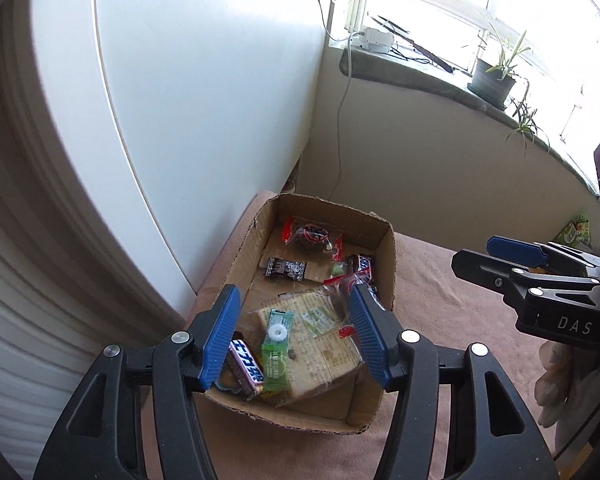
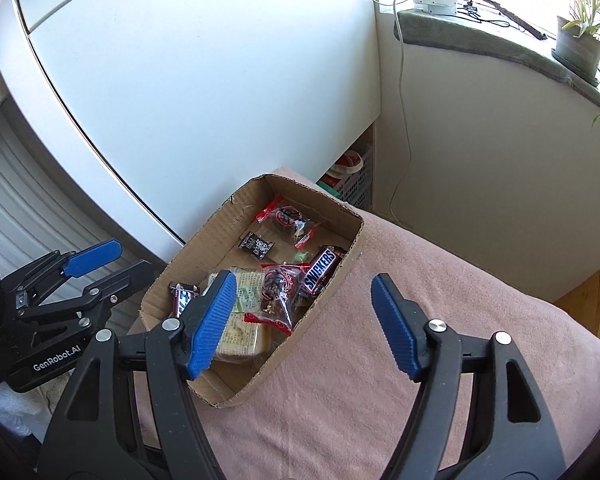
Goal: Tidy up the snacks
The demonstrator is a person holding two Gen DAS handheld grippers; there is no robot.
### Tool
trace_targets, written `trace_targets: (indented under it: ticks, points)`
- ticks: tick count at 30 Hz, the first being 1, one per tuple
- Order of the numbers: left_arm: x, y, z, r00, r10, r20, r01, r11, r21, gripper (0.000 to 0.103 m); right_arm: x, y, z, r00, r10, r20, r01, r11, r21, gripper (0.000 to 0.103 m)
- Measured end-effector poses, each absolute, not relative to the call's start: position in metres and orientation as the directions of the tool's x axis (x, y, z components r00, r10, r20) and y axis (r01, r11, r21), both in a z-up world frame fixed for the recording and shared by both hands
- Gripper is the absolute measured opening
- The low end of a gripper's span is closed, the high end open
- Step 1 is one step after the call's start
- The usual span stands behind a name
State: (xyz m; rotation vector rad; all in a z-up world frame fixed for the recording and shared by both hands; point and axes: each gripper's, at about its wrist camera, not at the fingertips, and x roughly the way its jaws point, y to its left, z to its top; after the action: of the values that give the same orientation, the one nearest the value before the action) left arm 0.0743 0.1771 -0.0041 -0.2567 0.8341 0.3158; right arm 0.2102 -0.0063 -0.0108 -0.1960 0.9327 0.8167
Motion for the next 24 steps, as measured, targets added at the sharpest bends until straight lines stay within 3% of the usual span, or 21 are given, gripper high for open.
trace_targets:
  ticks: [3,6,9,24]
  points:
    - [0.065,0.172,0.003,0.631,0.201,-0.749,-0.389,0.918,-0.081,0.069,0.205,-0.021,-0.007,0.354,0.554,-0.753,-0.681,0.705,0.199,0.073]
    - [0.057,0.169,0.009,0.627,0.227,-0.745,-0.411,0.909,-0.068,0.069,0.197,-0.034,0.0,0.383,0.555,-0.738,-0.674,0.714,0.187,0.073]
    - [0.049,0.165,0.014,0.625,0.249,-0.74,-0.43,0.901,-0.06,0.069,0.19,-0.046,0.003,0.41,0.549,-0.728,-0.662,0.728,0.176,0.084]
    - [0.029,0.149,0.026,0.627,0.266,-0.732,-0.453,0.889,-0.064,0.069,0.178,-0.08,0.011,0.46,0.484,-0.745,-0.613,0.78,0.129,0.084]
